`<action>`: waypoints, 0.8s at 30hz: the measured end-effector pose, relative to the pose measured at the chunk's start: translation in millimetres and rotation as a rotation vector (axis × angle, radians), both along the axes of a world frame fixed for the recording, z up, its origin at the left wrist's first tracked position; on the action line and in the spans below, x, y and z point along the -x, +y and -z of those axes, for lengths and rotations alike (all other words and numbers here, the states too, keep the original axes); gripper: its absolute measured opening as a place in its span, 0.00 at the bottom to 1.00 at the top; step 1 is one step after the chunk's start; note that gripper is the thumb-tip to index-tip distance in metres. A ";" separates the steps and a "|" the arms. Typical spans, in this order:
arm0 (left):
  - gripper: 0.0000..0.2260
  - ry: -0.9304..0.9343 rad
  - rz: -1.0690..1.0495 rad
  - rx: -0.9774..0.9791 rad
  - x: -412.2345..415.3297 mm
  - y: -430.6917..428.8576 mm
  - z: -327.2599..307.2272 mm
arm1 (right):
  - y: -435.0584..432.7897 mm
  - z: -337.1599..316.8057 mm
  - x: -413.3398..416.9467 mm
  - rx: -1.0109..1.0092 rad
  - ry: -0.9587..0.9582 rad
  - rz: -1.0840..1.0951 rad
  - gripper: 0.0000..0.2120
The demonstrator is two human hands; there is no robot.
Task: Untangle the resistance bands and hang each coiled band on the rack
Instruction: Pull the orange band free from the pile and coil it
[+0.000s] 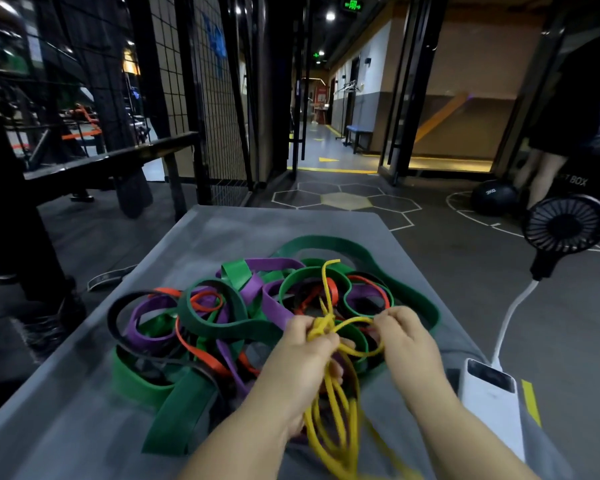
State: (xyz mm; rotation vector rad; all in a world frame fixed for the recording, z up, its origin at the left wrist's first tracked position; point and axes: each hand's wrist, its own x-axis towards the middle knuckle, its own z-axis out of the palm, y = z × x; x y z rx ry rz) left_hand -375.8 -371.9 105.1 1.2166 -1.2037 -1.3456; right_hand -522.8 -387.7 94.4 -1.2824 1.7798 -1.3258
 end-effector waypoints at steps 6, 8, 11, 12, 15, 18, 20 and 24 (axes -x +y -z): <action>0.14 -0.363 0.442 0.358 14.8 14.4 10.0 | -17.2 -2.5 8.5 -0.457 -0.953 -0.462 0.25; 0.12 -0.354 0.573 0.315 14.6 15.1 14.6 | -21.1 -7.0 12.5 -0.467 -1.113 -0.442 0.21; 0.13 -0.383 0.593 0.356 11.2 14.1 18.7 | -27.9 -15.8 26.0 -0.380 -1.372 -0.327 0.14; 0.14 -0.401 0.533 0.372 10.3 12.2 19.3 | -30.9 -16.5 32.2 -0.329 -1.379 -0.282 0.11; 0.18 -0.359 0.235 0.324 9.9 7.8 15.0 | -27.3 -28.3 41.4 -0.104 -1.049 -0.201 0.15; 0.27 -0.093 0.051 0.123 16.3 6.1 7.6 | -15.4 -43.0 37.1 0.076 -0.752 -0.257 0.16; 0.31 0.002 -0.068 -0.082 27.7 -6.2 0.1 | -8.5 -48.2 33.7 0.133 -0.649 -0.295 0.15; 0.31 0.344 -0.112 -0.462 44.6 -51.6 -15.1 | 4.2 -48.7 35.7 0.131 -0.562 -0.415 0.15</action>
